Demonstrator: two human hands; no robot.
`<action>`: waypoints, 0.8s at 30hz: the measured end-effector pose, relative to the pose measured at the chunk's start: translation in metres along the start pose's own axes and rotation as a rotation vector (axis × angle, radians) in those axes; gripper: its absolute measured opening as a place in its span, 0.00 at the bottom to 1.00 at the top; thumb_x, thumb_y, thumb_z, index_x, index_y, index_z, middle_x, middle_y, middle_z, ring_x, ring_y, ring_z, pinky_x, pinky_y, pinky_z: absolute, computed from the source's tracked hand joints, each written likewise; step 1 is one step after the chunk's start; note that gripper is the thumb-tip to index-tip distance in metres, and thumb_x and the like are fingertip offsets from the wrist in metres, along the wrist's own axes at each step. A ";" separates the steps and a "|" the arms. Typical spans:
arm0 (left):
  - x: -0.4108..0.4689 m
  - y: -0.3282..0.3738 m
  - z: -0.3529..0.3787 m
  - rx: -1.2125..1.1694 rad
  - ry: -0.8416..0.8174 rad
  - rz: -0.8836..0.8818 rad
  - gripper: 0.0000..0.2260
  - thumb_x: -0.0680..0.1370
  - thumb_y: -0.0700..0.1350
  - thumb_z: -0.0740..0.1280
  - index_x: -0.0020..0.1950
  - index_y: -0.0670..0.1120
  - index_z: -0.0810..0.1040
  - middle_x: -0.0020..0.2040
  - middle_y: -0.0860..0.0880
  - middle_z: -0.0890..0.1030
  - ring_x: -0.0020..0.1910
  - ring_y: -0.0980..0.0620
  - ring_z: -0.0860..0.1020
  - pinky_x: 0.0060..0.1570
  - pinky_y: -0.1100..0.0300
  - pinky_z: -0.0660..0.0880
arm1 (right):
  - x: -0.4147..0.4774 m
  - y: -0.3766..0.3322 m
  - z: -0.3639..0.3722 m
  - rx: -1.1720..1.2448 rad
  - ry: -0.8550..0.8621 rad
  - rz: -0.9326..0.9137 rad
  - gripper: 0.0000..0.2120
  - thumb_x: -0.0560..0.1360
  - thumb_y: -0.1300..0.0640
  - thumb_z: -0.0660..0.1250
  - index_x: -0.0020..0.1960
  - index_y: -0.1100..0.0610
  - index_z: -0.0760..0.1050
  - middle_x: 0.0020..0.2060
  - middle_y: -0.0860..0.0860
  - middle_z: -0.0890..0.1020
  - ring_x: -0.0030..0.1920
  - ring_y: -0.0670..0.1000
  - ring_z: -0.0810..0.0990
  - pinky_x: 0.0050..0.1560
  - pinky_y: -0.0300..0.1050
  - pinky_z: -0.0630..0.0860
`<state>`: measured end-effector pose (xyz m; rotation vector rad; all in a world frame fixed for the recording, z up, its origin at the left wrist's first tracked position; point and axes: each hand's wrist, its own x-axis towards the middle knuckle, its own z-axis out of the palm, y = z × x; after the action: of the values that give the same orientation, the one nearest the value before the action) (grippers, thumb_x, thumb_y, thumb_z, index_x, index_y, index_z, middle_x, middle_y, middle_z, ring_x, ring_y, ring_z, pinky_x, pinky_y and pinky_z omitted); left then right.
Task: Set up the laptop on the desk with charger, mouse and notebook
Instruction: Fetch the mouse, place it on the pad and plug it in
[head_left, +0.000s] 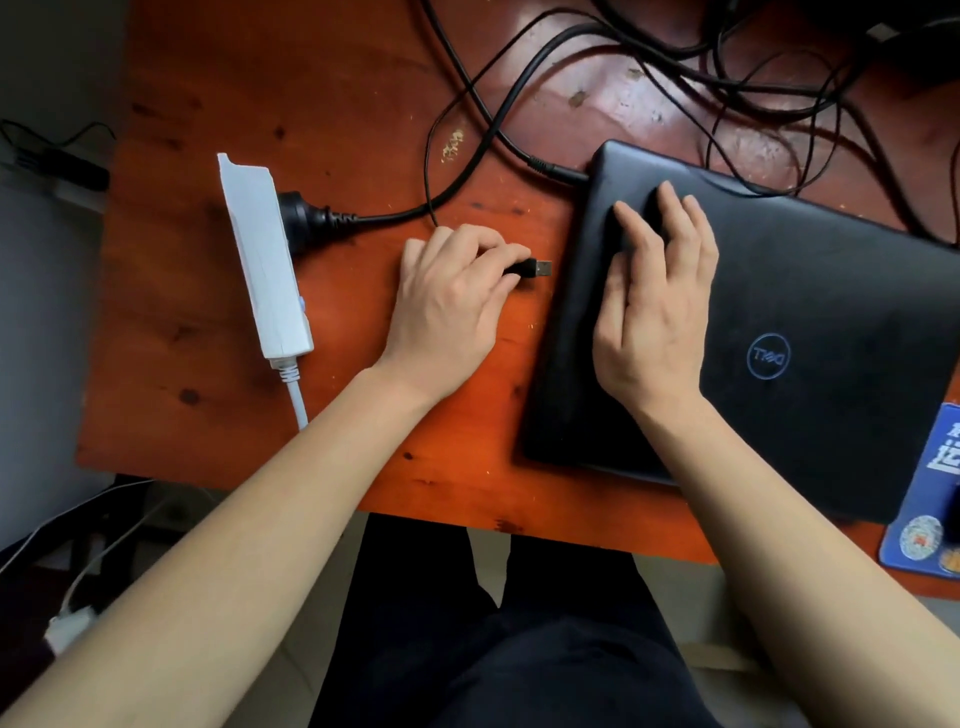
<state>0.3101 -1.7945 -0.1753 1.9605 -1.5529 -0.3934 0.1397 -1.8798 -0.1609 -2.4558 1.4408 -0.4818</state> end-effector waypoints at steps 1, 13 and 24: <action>-0.001 0.001 0.003 0.021 -0.002 0.037 0.10 0.80 0.43 0.67 0.59 0.47 0.83 0.51 0.48 0.80 0.47 0.48 0.76 0.48 0.54 0.64 | 0.000 0.001 0.001 -0.006 -0.001 -0.001 0.19 0.81 0.63 0.57 0.71 0.61 0.72 0.73 0.63 0.68 0.75 0.65 0.63 0.78 0.54 0.58; -0.005 -0.010 0.002 0.042 -0.041 0.231 0.08 0.80 0.41 0.67 0.56 0.44 0.83 0.50 0.45 0.81 0.44 0.43 0.77 0.45 0.49 0.64 | 0.002 -0.001 0.000 -0.039 0.004 -0.007 0.19 0.80 0.64 0.58 0.70 0.62 0.73 0.72 0.64 0.69 0.73 0.65 0.65 0.78 0.52 0.58; -0.006 -0.016 0.001 0.051 -0.063 0.298 0.08 0.82 0.41 0.65 0.57 0.43 0.83 0.48 0.44 0.81 0.44 0.43 0.76 0.44 0.48 0.66 | 0.003 -0.001 0.001 -0.047 -0.003 0.000 0.20 0.80 0.64 0.58 0.70 0.61 0.73 0.73 0.64 0.69 0.74 0.65 0.65 0.77 0.52 0.58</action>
<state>0.3202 -1.7865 -0.1874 1.7309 -1.8783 -0.2957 0.1422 -1.8816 -0.1606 -2.4917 1.4673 -0.4490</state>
